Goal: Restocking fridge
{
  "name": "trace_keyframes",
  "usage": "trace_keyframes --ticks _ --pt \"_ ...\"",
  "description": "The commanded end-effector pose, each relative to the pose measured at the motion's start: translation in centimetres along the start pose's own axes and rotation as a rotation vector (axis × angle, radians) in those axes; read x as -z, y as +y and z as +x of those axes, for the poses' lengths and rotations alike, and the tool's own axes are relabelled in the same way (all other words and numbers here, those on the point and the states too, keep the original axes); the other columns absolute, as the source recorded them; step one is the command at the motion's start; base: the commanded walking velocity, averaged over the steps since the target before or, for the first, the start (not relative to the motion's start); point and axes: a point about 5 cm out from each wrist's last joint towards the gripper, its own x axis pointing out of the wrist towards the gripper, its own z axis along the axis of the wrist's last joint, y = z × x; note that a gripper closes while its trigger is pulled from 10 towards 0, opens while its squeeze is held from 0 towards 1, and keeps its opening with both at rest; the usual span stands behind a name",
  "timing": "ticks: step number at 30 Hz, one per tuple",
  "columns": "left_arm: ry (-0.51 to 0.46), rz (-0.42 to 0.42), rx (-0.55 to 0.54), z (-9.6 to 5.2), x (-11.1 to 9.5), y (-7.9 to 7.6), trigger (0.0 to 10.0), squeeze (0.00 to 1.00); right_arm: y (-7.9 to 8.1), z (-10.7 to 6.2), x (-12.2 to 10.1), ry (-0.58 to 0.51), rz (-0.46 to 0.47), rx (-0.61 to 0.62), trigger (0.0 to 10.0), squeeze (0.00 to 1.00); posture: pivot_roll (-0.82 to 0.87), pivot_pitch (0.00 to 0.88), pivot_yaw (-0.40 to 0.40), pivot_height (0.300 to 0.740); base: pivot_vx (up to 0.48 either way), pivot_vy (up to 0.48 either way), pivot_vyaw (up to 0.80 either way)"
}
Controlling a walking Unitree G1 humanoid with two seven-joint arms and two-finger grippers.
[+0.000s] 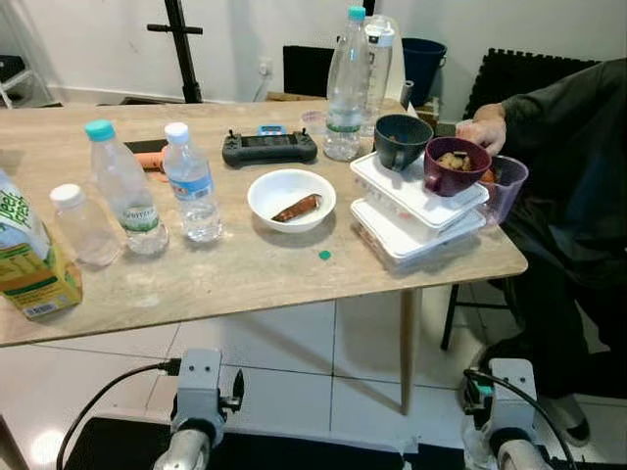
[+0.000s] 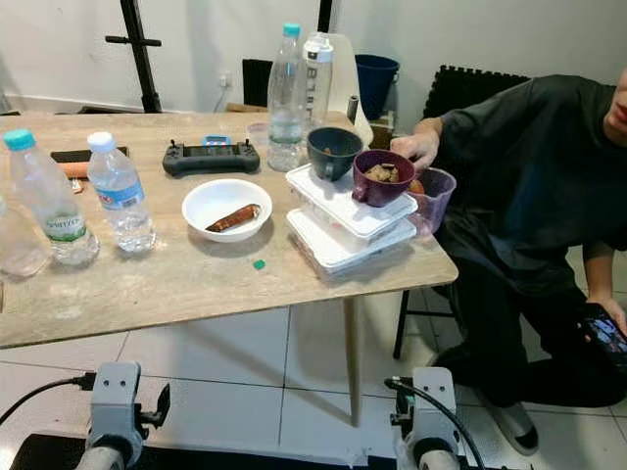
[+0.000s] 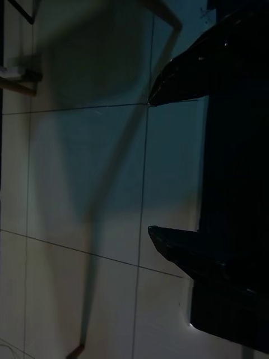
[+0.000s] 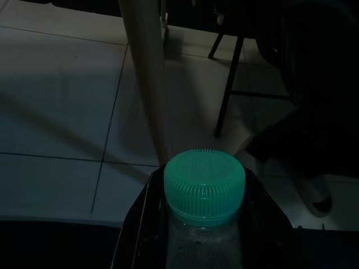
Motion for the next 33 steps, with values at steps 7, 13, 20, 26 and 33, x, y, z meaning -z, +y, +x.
trace_keyframes --ticks 7,13,20,26,33 --pt "0.015 0.009 0.009 -0.26 0.25 0.02 10.0 0.0 -0.16 -0.63 1.13 0.034 0.026 0.033 10.0 0.0 -0.08 0.158 -0.023 0.707 0.0 0.0 0.0" --pt "0.018 0.014 0.014 -0.37 0.25 -0.02 10.0 0.0 -0.16 -0.73 1.25 0.037 0.03 0.034 10.0 0.0 -0.07 0.17 -0.019 0.707 0.0 0.0 -0.33" --pt "0.03 0.023 0.015 -0.74 0.49 0.21 10.0 0.0 0.0 -0.85 1.32 0.038 0.039 0.036 10.0 0.0 -0.06 0.179 -0.015 0.707 0.0 0.0 -0.68" --pt "0.032 0.023 0.014 -0.79 0.45 0.27 10.0 0.0 0.06 -0.83 1.34 0.041 0.041 0.035 10.0 0.0 -0.06 0.185 -0.012 0.707 0.0 0.0 -0.69" --pt "0.038 0.024 0.02 -0.94 0.5 0.17 10.0 0.0 -0.11 -0.99 1.51 0.047 0.042 0.04 10.0 0.0 -0.06 0.188 -0.012 0.707 0.0 0.0 -0.79"
